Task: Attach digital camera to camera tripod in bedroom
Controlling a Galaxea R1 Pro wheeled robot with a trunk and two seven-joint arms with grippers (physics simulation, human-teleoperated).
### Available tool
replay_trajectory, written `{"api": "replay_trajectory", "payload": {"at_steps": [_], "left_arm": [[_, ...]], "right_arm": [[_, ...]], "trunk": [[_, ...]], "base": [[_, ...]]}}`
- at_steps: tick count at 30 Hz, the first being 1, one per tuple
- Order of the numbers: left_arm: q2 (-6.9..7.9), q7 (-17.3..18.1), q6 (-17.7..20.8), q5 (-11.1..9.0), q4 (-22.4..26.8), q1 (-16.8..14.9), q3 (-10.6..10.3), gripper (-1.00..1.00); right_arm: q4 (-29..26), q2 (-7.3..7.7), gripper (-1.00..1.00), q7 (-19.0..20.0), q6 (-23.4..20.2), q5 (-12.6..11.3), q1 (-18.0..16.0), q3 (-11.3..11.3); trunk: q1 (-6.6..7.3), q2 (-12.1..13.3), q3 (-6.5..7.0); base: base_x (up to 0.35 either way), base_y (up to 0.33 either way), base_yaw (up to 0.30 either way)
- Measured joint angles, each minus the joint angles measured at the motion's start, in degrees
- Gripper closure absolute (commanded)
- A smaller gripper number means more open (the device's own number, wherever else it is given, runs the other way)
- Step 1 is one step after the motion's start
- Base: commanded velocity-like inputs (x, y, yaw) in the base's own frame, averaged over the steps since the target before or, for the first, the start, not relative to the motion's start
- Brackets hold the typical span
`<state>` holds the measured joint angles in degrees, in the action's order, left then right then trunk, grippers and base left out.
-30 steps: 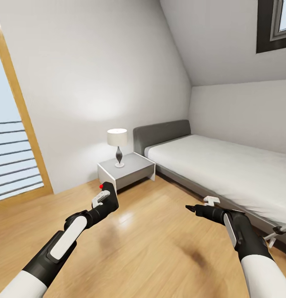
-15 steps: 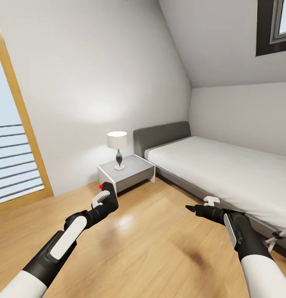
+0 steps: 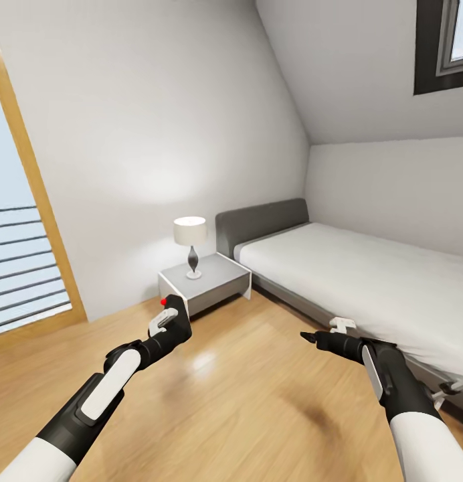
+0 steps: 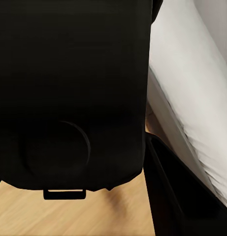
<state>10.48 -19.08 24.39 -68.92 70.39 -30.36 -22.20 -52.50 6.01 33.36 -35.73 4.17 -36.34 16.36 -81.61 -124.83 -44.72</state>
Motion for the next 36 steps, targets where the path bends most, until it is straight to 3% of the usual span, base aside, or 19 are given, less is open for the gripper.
{"api": "replay_trajectory", "payload": {"at_steps": [36], "left_arm": [[-0.08,0.1,-0.1,-0.1,0.0,0.0,0.2,1.0]], "right_arm": [[0.0,0.0,-1.0,0.1,-0.1,-0.1,0.0,0.0]], "trunk": [[7.91,14.4,6.46]], "base": [[0.0,0.0,0.0]]}}
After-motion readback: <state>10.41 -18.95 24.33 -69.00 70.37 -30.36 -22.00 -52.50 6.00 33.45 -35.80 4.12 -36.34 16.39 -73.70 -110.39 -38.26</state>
